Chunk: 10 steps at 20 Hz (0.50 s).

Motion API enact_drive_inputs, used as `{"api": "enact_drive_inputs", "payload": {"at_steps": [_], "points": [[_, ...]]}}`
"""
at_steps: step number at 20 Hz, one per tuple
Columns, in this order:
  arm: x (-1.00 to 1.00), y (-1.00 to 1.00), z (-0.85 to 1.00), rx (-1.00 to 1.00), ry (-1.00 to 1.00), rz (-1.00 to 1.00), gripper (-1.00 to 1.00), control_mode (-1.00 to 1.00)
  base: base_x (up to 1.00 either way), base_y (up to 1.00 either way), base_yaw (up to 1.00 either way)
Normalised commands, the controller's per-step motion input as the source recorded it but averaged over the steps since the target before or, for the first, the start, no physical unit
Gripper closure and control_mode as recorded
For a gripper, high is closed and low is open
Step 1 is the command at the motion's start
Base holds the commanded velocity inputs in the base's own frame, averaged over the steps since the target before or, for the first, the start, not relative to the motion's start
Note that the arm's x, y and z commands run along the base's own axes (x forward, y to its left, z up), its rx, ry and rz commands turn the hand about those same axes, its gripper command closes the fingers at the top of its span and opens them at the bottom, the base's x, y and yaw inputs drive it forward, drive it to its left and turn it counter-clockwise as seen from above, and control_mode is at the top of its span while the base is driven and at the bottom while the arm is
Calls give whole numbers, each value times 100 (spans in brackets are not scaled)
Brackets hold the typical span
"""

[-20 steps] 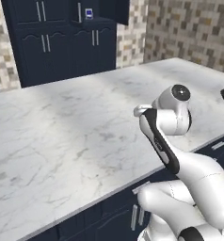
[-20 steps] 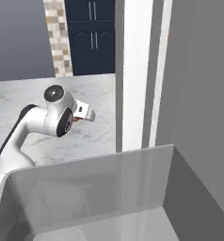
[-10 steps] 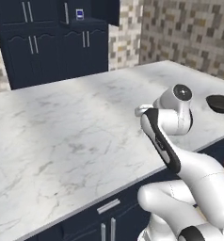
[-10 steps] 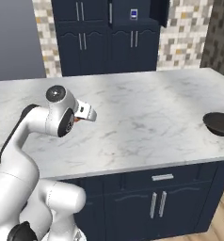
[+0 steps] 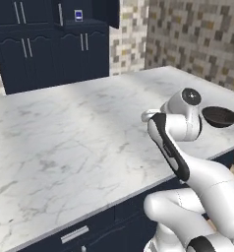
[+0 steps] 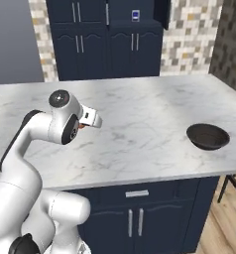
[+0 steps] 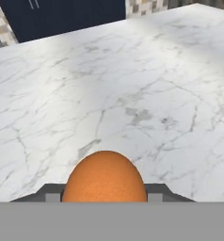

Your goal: Pick the egg and butter from the fridge and place them by the bowl for mixing.

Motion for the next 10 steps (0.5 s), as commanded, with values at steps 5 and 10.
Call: {"api": "enact_drive_inputs", "payload": {"at_steps": [5,10], "points": [[0,0,0,0,0,0,100,100,37,-59,12],[0,0,0,0,0,0,100,100,34,-61,13]]}}
